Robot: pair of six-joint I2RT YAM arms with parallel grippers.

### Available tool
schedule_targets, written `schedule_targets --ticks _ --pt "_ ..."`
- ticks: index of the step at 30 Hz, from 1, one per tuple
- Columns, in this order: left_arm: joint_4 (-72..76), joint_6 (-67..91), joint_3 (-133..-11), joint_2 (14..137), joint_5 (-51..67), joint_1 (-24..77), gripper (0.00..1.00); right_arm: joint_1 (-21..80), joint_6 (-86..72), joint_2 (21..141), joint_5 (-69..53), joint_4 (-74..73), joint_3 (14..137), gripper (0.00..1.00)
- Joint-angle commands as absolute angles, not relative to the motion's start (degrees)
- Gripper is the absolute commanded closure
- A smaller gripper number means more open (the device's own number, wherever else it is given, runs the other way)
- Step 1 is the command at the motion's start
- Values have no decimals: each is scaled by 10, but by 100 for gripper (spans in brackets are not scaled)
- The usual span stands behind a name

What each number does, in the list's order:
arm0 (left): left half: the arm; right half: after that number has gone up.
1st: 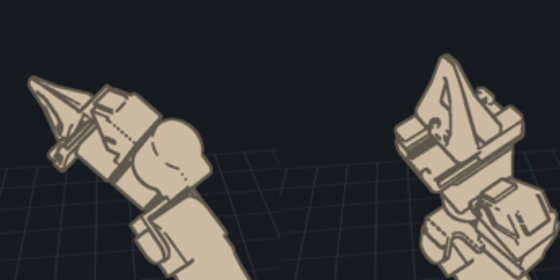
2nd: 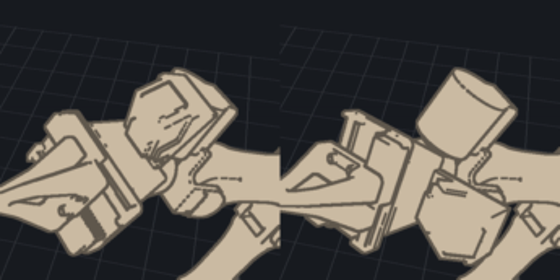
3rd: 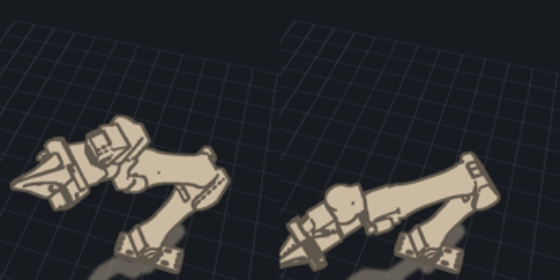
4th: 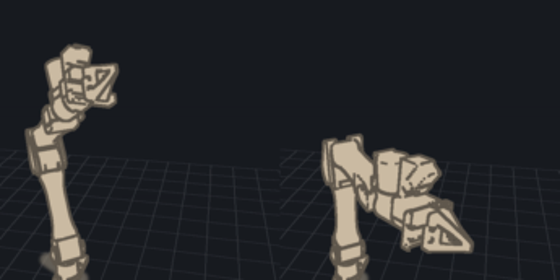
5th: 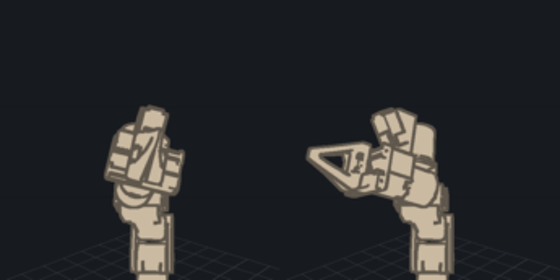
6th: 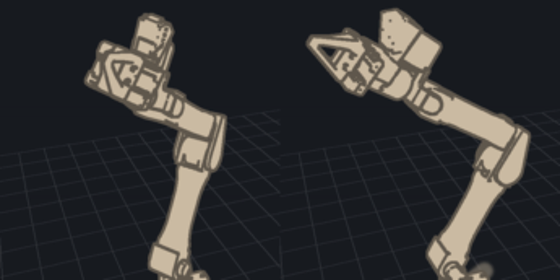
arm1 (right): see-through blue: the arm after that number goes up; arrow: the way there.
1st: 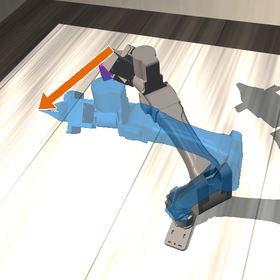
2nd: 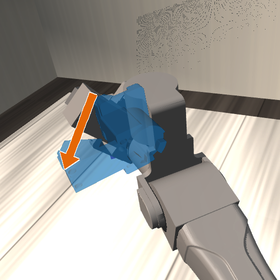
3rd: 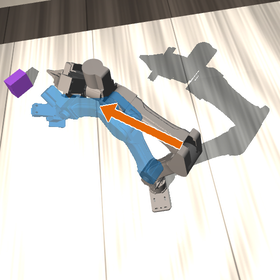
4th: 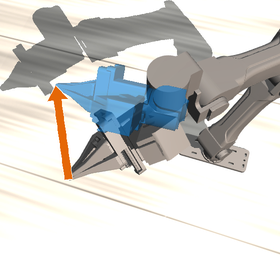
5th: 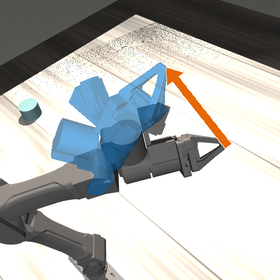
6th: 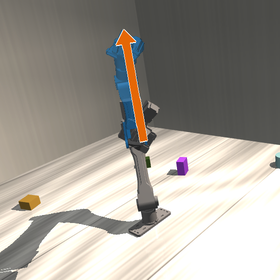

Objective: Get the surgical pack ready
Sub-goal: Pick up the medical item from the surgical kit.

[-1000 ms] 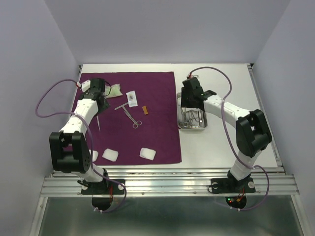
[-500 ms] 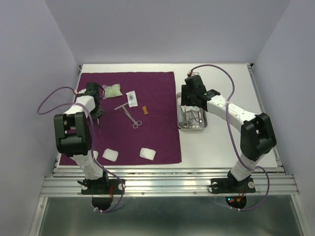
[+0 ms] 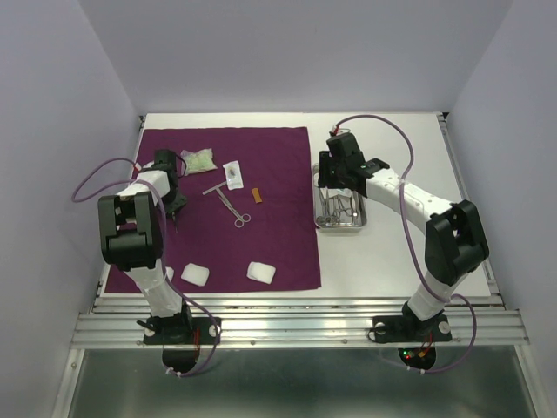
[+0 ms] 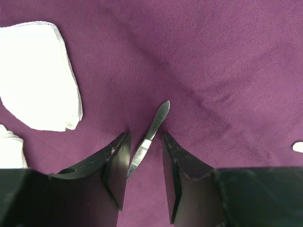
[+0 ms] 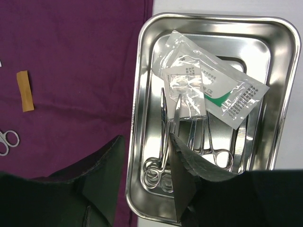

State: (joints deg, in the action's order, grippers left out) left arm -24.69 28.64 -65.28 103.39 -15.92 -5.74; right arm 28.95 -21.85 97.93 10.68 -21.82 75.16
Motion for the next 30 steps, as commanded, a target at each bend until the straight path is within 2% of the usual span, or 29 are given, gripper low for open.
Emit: schedule_targets --ticks 1,4,9,13,14,21,26,30 --pt "-261 282 -649 1052 -156 -58 58 291 -216 953 95 -200 751 52" --pt "-261 286 -646 1056 -150 -58 69 291 -216 948 97 -199 750 52" --pt "-250 289 -638 1048 -120 -58 73 291 -215 935 98 -200 749 52" --pt "-247 287 -641 1039 -113 -58 82 291 -219 927 98 -203 745 52" --pt "-251 286 -644 1031 -115 -58 87 291 -221 926 98 -203 742 52" --pt "-265 271 -649 952 -110 -36 100 291 -228 921 110 -210 740 52" --pt "-288 270 -656 902 -105 -3 100 291 -229 924 123 -213 739 52" --pt "-300 279 -663 876 -98 67 100 291 -232 925 136 -215 740 52"
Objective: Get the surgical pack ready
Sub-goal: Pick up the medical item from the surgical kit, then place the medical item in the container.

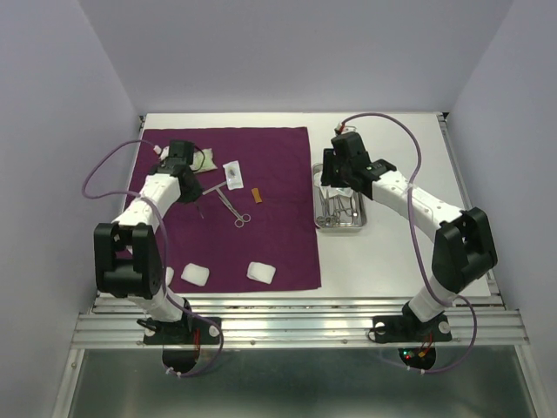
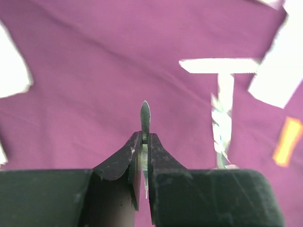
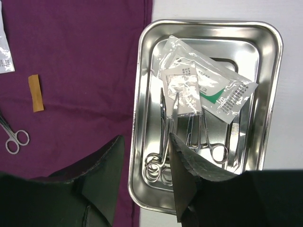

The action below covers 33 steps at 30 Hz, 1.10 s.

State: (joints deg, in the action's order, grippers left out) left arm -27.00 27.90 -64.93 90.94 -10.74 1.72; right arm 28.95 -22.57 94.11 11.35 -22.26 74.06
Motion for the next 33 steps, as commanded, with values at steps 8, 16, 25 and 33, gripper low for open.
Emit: schedule_targets --ticks 8,16,25,33 --pt "-337 341 -756 895 -100 234 100 286 -229 927 196 -231 735 51" --pt "-343 362 -881 974 -79 376 100 202 -236 923 164 -231 703 48" --pt "-337 359 -1027 1110 -48 445 100 140 -237 904 140 -231 676 48" --pt "-308 361 -1103 1206 -3 461 100 134 -233 892 160 -240 665 48"
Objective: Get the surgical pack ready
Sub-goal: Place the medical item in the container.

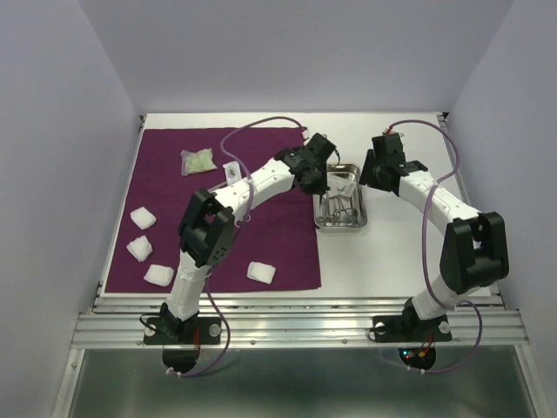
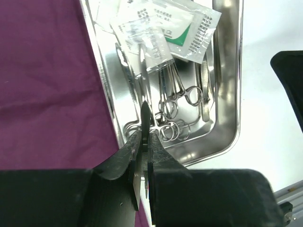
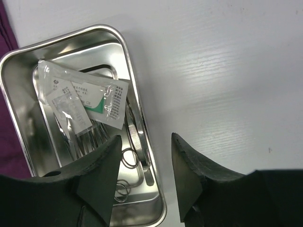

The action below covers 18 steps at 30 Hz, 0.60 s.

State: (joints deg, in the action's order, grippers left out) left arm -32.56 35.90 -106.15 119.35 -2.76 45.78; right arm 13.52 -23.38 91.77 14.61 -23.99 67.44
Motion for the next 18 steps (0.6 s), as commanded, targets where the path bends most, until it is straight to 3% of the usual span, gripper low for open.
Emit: schedule_targets --ticks 1,9,16,18 --pt "-306 362 -1107 1214 -3 461 100 134 -232 890 162 -240 664 48" --pt "-290 372 -1135 1270 18 461 100 116 -229 858 181 -249 646 48" --pt "-310 386 -1143 1295 -35 461 100 111 -230 854 181 -250 640 48" --pt "-315 392 -1139 1296 -41 461 93 111 -229 855 180 -250 641 48"
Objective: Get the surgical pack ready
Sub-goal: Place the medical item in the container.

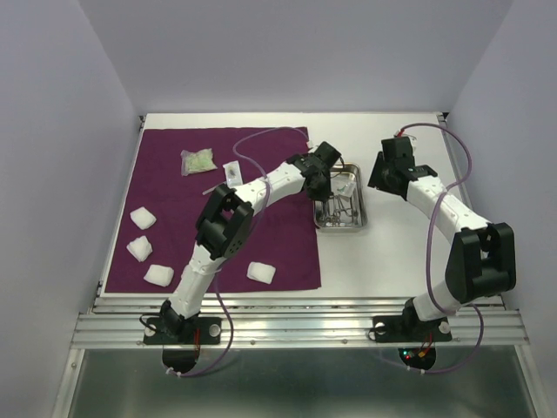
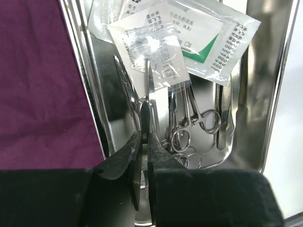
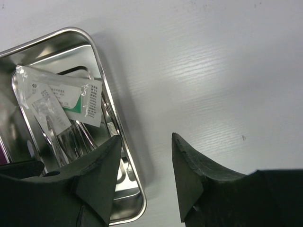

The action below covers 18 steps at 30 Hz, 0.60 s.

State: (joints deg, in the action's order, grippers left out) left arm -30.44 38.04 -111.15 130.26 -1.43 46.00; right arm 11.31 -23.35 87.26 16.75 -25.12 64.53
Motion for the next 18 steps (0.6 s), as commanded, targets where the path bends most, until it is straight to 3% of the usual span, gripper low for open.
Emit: schedule_targets --ticks 1,3,8,11,18 --pt "-316 394 -1136 1294 -46 462 88 111 -229 856 178 -250 642 48" --pt "-315 396 -1134 1290 -56 461 71 111 -229 857 176 -250 642 48" --pt "-316 390 -1136 1281 -62 462 50 111 -229 860 169 -250 644 48" --pt "-318 389 -1137 1276 -61 461 47 111 -228 860 166 -250 646 48" --pt "-323 377 -1131 1189 -66 474 49 111 -224 858 127 -255 663 48"
